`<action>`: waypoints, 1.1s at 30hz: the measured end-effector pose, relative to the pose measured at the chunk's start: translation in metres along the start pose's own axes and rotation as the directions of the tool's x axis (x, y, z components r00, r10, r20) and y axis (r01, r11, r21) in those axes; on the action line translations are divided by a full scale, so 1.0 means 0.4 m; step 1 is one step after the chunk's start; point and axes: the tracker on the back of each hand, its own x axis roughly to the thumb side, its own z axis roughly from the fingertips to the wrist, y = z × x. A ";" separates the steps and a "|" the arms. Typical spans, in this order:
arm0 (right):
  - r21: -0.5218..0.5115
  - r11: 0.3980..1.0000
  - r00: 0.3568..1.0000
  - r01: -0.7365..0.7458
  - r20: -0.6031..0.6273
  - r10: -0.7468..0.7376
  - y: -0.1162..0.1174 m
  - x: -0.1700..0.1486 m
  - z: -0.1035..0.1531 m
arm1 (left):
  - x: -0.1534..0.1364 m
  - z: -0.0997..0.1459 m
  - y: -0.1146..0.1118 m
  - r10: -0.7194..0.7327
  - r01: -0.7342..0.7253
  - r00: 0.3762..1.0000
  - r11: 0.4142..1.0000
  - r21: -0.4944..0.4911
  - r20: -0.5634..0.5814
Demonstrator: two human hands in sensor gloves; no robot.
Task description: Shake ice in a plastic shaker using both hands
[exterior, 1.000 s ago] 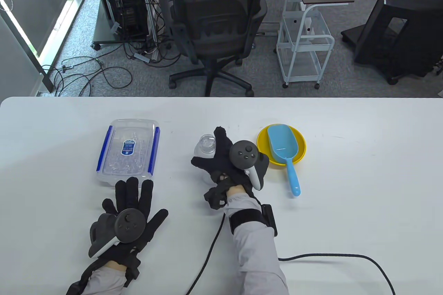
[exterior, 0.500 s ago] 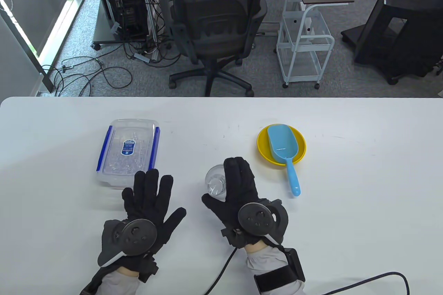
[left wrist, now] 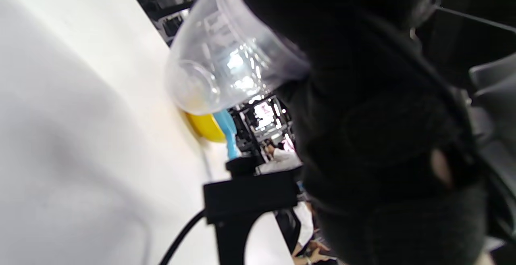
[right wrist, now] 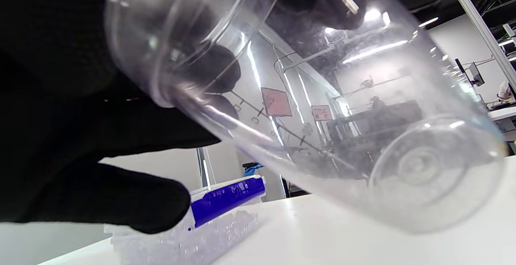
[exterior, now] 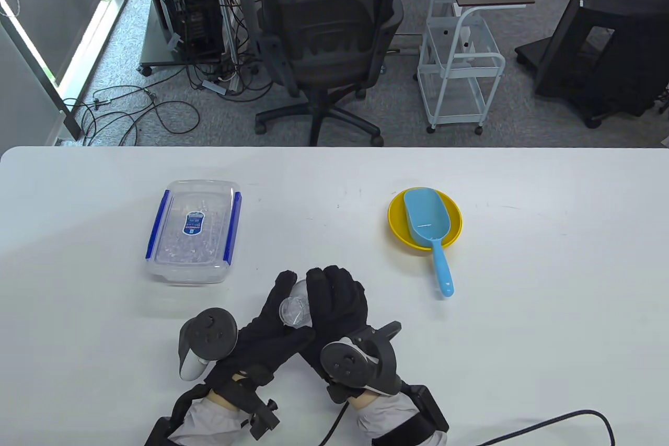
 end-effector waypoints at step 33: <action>0.217 0.915 0.937 0.340 0.011 -0.350 0.021 -0.030 -0.012 | -0.027 0.056 0.049 0.156 -0.151 0.988 0.942 0.298 0.005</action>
